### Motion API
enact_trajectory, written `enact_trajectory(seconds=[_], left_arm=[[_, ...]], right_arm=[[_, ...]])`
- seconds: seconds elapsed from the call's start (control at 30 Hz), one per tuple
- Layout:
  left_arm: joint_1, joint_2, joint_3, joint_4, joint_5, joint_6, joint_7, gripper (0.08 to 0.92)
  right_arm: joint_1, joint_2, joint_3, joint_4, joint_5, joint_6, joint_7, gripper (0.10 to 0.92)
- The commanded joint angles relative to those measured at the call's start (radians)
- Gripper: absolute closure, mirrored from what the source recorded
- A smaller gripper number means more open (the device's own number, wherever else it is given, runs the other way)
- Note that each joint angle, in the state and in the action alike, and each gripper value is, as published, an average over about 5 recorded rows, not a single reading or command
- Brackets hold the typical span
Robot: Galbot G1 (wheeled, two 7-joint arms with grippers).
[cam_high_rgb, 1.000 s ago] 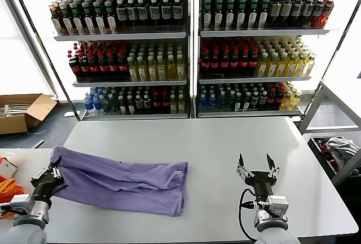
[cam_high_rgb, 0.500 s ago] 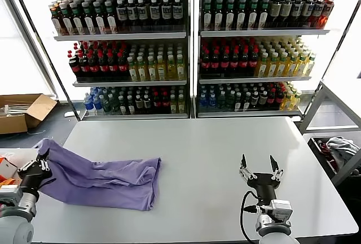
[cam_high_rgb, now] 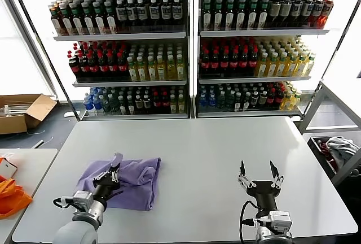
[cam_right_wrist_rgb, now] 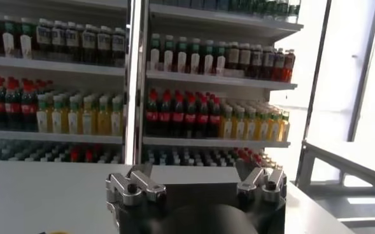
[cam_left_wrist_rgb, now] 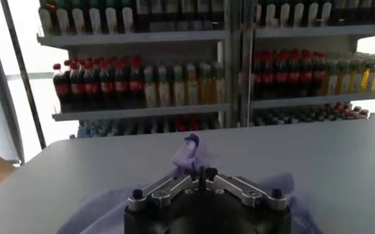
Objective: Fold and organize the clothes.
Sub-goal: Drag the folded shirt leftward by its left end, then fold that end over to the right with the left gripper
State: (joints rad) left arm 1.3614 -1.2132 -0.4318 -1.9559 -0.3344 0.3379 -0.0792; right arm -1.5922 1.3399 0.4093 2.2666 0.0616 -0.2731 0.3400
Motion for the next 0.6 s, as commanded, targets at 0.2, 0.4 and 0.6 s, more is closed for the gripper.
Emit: enact_trajectory(seconds=[0.2,0.4,0.6], left_arm=[[-0.092,-0.052,0.163,0.058,0.042,0.022,0.000,0.896],[-0.086,-0.065,0.169,0.112,0.095,-0.001,0.019,0.894],[-0.047,-0.085,0.181,0.099,0.063,-0.039,0.021,0.765]], right_arm=[[-0.061,0.038,-0.004,-0.009,-0.058,0.020,-0.002,0.203],[-0.068,0.046,-0.012,-0.016,-0.070,0.027,0.000,0.203],[-0.064,0.046,-0.011,-0.033,-0.074,0.031,0.007,0.203]])
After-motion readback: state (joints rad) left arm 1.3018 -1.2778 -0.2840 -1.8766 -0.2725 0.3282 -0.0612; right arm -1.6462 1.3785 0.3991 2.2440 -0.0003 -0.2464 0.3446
